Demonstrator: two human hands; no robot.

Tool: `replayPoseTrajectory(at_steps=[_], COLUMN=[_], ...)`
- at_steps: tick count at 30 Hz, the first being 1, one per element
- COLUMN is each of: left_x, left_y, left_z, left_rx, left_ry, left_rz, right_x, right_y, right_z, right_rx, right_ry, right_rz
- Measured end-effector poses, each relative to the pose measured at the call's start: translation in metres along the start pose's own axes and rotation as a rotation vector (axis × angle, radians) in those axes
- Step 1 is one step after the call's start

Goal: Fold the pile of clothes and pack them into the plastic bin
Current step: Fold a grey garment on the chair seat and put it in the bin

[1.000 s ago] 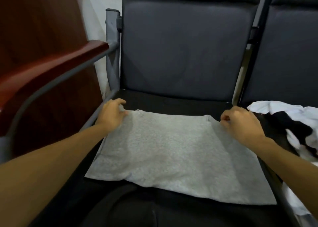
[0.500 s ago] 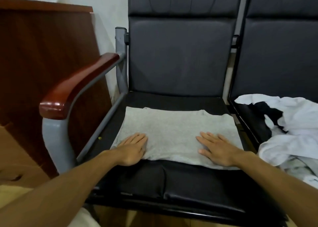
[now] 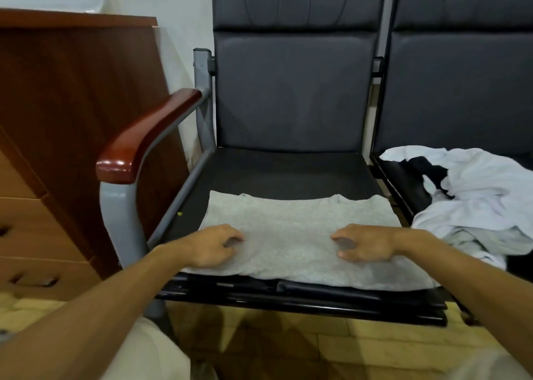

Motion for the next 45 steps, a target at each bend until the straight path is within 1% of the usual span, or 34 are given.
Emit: replayPoseTrajectory(at_steps=[3,4,7,8,10,11,13,16,17,19,23,27,28,31,34,37,39,41,45], left_x=[-0.013,-0.017,-0.027,-0.028,-0.029,-0.029,-0.03,-0.028,-0.027,-0.028,-0.034,-0.029,-0.03,-0.03,-0.032,-0.037,-0.04,-0.041,-0.034], left_y=[0.01,0.015,0.038,0.046,0.055,0.058,0.06,0.056,0.053,0.045,0.029,0.006,-0.002,-0.025,-0.05,-0.079,-0.103,-0.128,-0.176], left_z=[0.005,0.008,0.014,0.015,0.018,0.019,0.023,0.033,0.036,0.04,0.043,0.045,0.044,0.046,0.05,0.059,0.064,0.069,0.084], left_rx=[-0.074,-0.12,-0.34,-0.431,-0.578,-0.62,-0.645,-0.613,-0.603,-0.574,-0.49,-0.341,-0.323,-0.313,-0.294,-0.226,-0.171,-0.124,-0.022], left_ry=[-0.2,-0.262,-0.382,-0.392,-0.342,-0.313,-0.267,-0.196,-0.19,-0.228,-0.332,-0.331,-0.337,-0.344,-0.349,-0.353,-0.338,-0.334,-0.299], left_rz=[-0.085,-0.103,-0.115,-0.075,0.06,0.108,0.179,0.245,0.228,0.123,-0.253,-0.912,-1.011,-1.209,-1.37,-1.473,-1.495,-1.452,-1.288], right_x=[-0.014,-0.017,-0.026,-0.029,-0.033,-0.033,-0.036,-0.04,-0.041,-0.041,-0.047,-0.055,-0.056,-0.058,-0.058,-0.058,-0.057,-0.053,-0.049], right_y=[0.01,0.012,0.022,0.026,0.031,0.032,0.031,0.027,0.025,0.024,0.023,0.012,0.007,-0.009,-0.033,-0.062,-0.08,-0.093,-0.109], right_z=[0.008,0.011,0.02,0.024,0.03,0.033,0.037,0.043,0.045,0.05,0.052,0.039,0.034,0.018,-0.001,-0.024,-0.039,-0.05,-0.067], right_rx=[0.004,0.014,0.021,0.008,-0.019,-0.029,-0.037,-0.029,-0.029,-0.033,-0.042,-0.031,-0.026,0.043,0.069,0.146,0.201,0.229,0.254], right_ry=[-0.208,-0.248,-0.357,-0.394,-0.43,-0.436,-0.446,-0.452,-0.45,-0.45,-0.479,-0.544,-0.564,-0.62,-0.678,-0.769,-0.816,-0.839,-0.863], right_rz=[0.021,0.016,0.021,0.023,0.01,0.002,0.0,0.011,0.007,-0.004,0.02,0.078,0.084,0.077,0.182,0.3,0.374,0.432,0.471])
Point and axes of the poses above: each hand's wrist, its own z-axis towards the middle knuckle, its own x-axis out of the palm, y = z × x, the point moved 6 cm from there along z, towards the middle knuckle, and after that the axes turned 3 degrees about y, right-handed, at the moved point
